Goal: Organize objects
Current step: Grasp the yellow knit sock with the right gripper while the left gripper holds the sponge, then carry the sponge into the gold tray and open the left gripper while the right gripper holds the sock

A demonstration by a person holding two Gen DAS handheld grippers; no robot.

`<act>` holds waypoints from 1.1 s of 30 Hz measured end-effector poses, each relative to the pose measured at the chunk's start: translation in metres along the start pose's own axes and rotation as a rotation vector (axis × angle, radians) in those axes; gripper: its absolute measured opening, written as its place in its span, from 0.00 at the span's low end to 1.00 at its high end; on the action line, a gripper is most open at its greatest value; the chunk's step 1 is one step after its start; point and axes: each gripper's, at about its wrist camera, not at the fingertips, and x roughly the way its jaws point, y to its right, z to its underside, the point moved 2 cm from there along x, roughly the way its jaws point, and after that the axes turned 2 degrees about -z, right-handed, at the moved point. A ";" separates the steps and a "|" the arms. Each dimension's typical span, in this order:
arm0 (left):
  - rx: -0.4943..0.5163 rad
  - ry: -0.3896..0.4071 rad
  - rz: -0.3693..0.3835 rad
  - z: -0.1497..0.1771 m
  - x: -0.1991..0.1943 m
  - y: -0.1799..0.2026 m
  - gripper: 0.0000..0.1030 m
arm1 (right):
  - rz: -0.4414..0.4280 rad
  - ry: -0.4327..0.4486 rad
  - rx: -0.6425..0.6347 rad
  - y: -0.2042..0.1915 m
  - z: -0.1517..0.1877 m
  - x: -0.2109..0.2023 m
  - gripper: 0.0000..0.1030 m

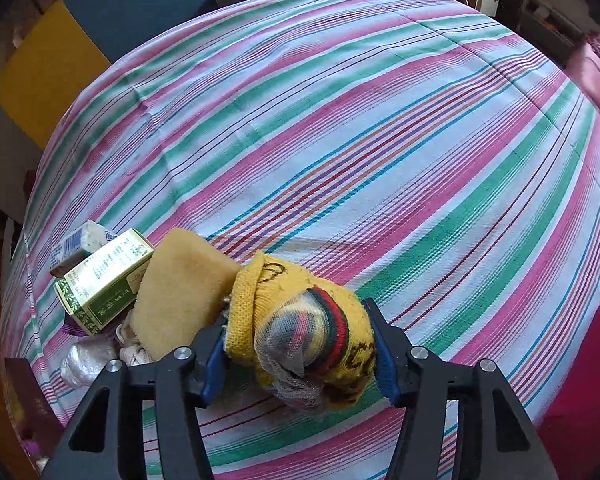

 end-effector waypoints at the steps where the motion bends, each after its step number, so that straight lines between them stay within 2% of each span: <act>1: -0.001 0.000 0.001 0.000 0.000 0.000 0.59 | 0.003 0.001 -0.003 0.000 0.000 0.000 0.60; 5: 0.010 0.000 -0.005 0.000 0.000 0.002 0.58 | 0.002 0.006 -0.001 0.003 0.001 -0.002 0.58; 9: 0.013 -0.007 -0.004 0.000 0.000 0.000 0.56 | 0.040 0.020 -0.033 0.002 0.002 -0.003 0.51; 14: -0.001 -0.028 -0.019 -0.003 -0.008 -0.002 0.52 | 0.071 0.030 -0.071 -0.003 0.003 -0.003 0.50; 19: -0.040 0.068 -0.042 -0.019 -0.052 -0.012 0.52 | 0.077 0.033 -0.077 -0.002 0.004 -0.005 0.50; 25: -0.115 0.164 -0.153 -0.036 -0.104 -0.043 0.53 | 0.094 0.039 -0.100 -0.006 0.006 -0.005 0.51; 33: -0.228 0.178 -0.271 -0.025 -0.139 -0.095 0.53 | 0.122 0.047 -0.141 -0.002 0.011 -0.011 0.51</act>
